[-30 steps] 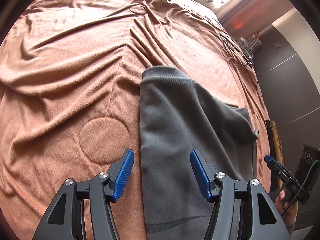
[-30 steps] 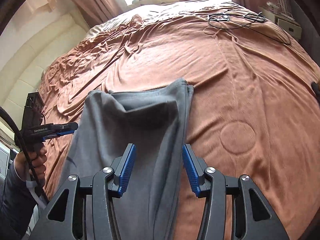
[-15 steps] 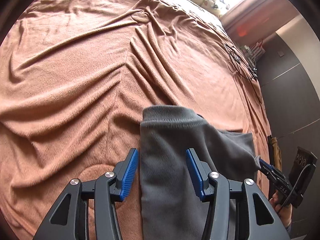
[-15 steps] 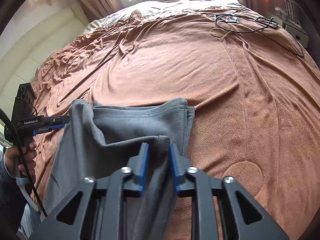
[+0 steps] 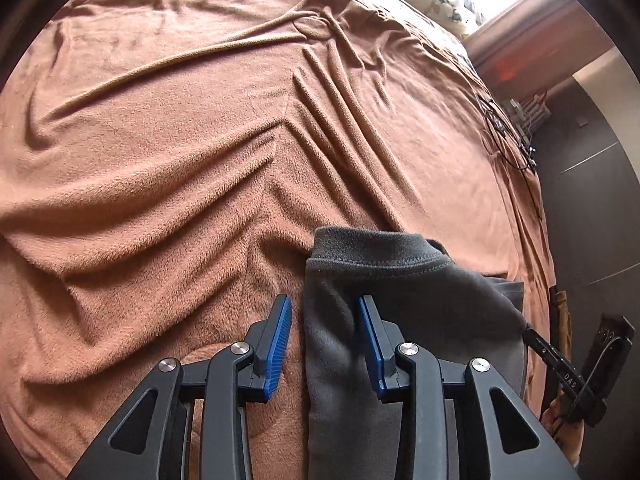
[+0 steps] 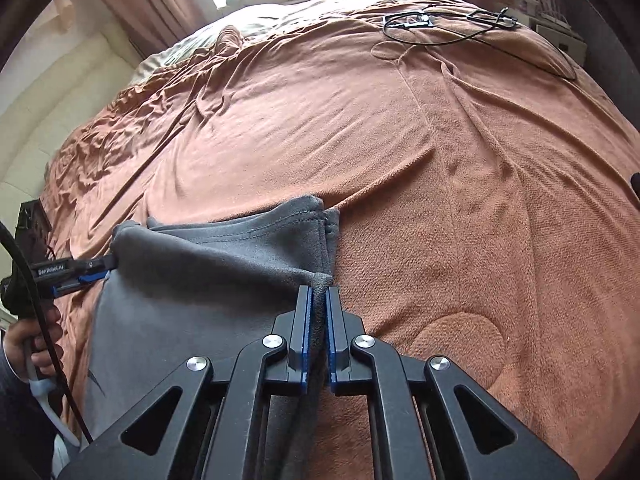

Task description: Fold small clothes

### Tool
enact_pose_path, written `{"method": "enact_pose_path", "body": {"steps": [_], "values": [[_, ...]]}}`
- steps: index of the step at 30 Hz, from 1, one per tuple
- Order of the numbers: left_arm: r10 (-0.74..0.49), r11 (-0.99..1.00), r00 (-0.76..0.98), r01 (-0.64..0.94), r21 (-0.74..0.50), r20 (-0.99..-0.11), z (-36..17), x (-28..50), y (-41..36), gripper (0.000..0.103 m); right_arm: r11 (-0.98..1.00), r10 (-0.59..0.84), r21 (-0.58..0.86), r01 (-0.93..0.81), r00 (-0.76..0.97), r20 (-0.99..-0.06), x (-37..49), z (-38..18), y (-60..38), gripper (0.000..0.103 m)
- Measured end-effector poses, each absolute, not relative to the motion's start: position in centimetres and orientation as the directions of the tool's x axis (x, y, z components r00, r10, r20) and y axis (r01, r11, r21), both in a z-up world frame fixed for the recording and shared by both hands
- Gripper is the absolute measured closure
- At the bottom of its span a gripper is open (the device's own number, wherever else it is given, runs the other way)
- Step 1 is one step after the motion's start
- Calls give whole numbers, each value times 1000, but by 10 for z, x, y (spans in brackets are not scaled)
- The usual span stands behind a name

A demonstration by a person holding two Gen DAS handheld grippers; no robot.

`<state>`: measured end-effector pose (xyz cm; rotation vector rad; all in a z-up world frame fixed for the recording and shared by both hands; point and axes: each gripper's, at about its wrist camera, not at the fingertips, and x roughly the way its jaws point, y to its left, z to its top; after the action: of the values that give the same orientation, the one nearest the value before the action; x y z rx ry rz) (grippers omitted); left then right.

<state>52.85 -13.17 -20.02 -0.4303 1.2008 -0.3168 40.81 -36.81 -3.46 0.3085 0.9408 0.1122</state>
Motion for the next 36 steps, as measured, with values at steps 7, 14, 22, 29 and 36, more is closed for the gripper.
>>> {"method": "enact_pose_path", "body": {"steps": [7,14,22,29,36], "values": [[-489,867,293,61,-494,-821,-193,498,-134,67,943,253,330,29,579,-775,388,-21,-369,60],[-501,865,255,98,-493,-827,-196,453,-137,67,938,289,345,3,541,-790,353,-31,-364,51],[-510,860,228,116,-497,-829,-202,399,-139,67,926,323,377,19,479,-816,319,-46,-363,51],[-534,845,232,106,-524,-813,-202,360,-132,67,916,340,400,27,474,-812,297,-45,-360,51],[-557,829,222,99,-550,-800,-201,324,-128,67,899,365,436,38,483,-796,274,-49,-361,51]]}}
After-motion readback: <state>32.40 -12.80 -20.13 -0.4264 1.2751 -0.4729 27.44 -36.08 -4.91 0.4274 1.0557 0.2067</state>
